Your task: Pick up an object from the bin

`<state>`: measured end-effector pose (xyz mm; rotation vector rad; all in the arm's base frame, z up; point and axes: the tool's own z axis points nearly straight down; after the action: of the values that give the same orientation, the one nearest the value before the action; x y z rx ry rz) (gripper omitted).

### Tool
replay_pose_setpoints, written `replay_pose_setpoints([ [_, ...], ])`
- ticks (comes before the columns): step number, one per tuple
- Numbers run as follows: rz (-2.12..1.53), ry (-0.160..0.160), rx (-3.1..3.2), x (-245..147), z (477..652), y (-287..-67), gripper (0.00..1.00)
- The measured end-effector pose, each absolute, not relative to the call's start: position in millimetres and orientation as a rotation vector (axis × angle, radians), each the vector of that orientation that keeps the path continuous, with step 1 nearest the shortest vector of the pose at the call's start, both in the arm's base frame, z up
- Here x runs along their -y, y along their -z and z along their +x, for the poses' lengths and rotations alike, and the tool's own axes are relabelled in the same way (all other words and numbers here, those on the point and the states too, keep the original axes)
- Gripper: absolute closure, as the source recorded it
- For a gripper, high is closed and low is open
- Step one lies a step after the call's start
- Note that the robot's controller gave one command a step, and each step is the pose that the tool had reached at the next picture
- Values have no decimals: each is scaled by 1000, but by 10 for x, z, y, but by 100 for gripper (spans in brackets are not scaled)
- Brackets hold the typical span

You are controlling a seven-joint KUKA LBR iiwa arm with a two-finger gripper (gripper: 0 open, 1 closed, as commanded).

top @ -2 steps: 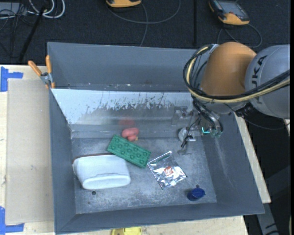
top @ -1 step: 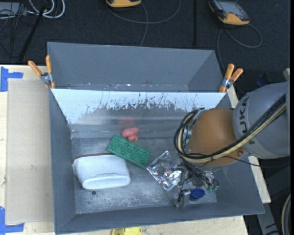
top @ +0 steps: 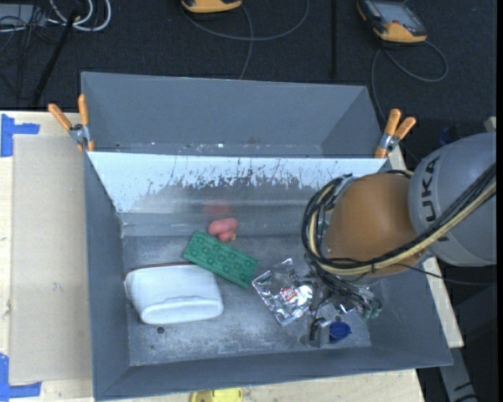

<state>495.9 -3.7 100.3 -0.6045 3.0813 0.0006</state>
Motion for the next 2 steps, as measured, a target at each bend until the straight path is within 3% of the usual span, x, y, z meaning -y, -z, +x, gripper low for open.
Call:
replay_pose_setpoints([
  [1, -575, 0, -3087, 110, 5095, -1020, 0],
  [2, -559, -3, -3096, 130, 5142, -675, 0],
])
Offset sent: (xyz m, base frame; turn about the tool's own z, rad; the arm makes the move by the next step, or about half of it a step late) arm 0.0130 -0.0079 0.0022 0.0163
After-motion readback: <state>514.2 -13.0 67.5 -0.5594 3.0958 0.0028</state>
